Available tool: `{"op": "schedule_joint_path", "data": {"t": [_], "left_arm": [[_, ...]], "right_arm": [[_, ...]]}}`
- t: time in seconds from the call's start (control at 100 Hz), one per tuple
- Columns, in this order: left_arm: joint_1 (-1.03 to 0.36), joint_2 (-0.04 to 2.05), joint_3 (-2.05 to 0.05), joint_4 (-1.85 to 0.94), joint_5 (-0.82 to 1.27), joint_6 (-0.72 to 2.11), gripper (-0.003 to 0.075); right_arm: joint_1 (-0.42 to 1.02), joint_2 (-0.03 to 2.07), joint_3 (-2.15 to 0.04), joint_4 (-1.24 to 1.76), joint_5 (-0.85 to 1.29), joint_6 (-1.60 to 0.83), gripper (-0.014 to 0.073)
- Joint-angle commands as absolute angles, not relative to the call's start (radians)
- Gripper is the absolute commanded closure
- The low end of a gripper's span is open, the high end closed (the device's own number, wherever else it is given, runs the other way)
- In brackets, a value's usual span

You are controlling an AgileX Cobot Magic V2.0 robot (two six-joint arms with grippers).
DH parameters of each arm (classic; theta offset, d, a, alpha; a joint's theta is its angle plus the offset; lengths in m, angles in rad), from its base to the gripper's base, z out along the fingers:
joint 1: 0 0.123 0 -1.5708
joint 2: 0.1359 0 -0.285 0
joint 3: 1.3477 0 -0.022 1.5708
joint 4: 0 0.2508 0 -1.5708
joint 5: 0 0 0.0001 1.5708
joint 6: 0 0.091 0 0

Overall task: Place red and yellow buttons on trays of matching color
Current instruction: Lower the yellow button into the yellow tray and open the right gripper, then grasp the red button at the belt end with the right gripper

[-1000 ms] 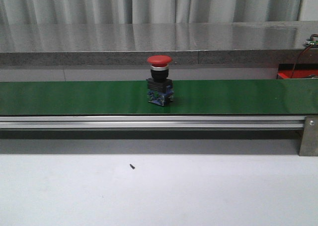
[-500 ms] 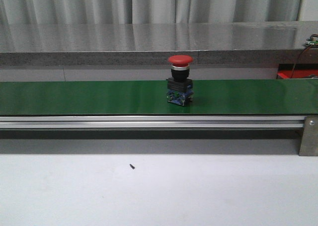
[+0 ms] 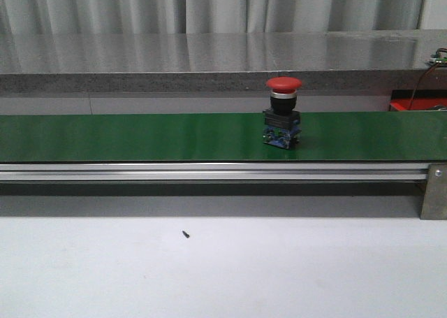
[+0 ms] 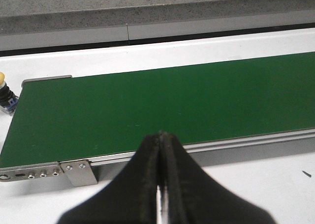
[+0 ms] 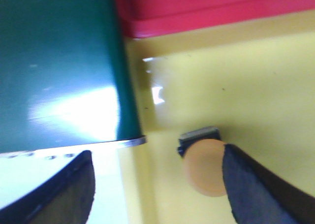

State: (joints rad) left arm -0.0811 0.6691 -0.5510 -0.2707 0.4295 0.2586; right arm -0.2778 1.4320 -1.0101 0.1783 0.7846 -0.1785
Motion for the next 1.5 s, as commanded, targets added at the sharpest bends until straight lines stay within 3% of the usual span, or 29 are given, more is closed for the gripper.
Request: {"op": "schedule_joint_path", "data": {"t": [0.0,0.49,1.15,1.34,1.49], "left_arm": [[-0.089,0.668,-0.579,-0.284,0.353,0.255,0.0740],[-0.089,0.668,-0.579,-0.284,0.353,0.255,0.0740],[-0.089,0.668,-0.579,-0.284,0.353,0.255,0.0740],[-0.089,0.668,-0.579,-0.284,0.353,0.255,0.0740],[-0.089,0.668,-0.579,-0.284,0.353,0.255,0.0740]], "right_arm": [[-0.201,1.360,-1.049,0.191,0.784,-0.219,0.0052],[0.130,1.386,-1.146,0.191,0.815,-0.254,0.0052],[0.247,1.670,-1.386,0.204,0.811,-0.252,0.0059],[0.239,1.704,-1.414,0.180,0.881,-0.180,0.0263],[0.226,1.699,-1.431,0.154,0.922,-0.155,0.0334]]}}
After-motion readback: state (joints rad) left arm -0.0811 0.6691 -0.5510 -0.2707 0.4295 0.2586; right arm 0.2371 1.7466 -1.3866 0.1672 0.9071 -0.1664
